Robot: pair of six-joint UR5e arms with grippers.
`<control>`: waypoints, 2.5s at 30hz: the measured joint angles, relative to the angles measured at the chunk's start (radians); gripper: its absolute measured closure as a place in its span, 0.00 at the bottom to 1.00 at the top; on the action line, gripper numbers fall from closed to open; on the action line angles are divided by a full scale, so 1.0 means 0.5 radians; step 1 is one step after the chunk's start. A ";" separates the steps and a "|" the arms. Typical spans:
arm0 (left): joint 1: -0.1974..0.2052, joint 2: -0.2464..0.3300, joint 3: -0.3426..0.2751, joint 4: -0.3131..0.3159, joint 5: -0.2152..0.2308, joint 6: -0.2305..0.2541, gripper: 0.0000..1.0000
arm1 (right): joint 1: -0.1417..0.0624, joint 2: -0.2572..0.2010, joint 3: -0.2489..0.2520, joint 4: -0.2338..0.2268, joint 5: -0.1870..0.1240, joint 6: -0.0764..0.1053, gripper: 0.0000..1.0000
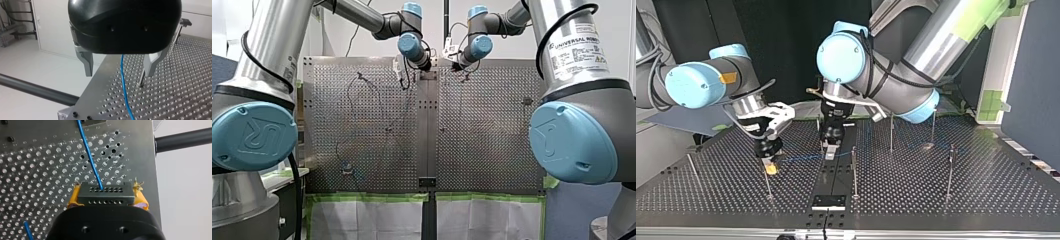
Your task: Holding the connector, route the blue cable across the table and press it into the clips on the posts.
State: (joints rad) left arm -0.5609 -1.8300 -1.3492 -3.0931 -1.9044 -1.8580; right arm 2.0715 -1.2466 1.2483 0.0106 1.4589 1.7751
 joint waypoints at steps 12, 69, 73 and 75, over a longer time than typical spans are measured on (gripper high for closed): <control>0.064 -0.090 0.093 0.056 0.040 -0.015 0.00 | -0.002 0.000 0.000 -0.003 0.000 0.000 1.00; -0.053 0.061 -0.078 0.137 -0.211 -0.034 1.00 | 0.045 0.000 0.125 -0.001 -0.003 -0.006 1.00; -0.070 0.083 -0.143 0.201 -0.196 -0.036 1.00 | 0.054 -0.001 0.166 0.000 -0.003 -0.007 1.00; -0.073 0.085 -0.178 0.238 -0.191 -0.038 1.00 | 0.054 -0.003 0.186 0.000 -0.002 -0.007 1.00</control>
State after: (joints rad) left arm -0.5973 -1.7877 -1.4379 -2.9742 -1.9998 -1.8768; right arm 2.0988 -1.2481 1.3414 0.0105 1.4578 1.7716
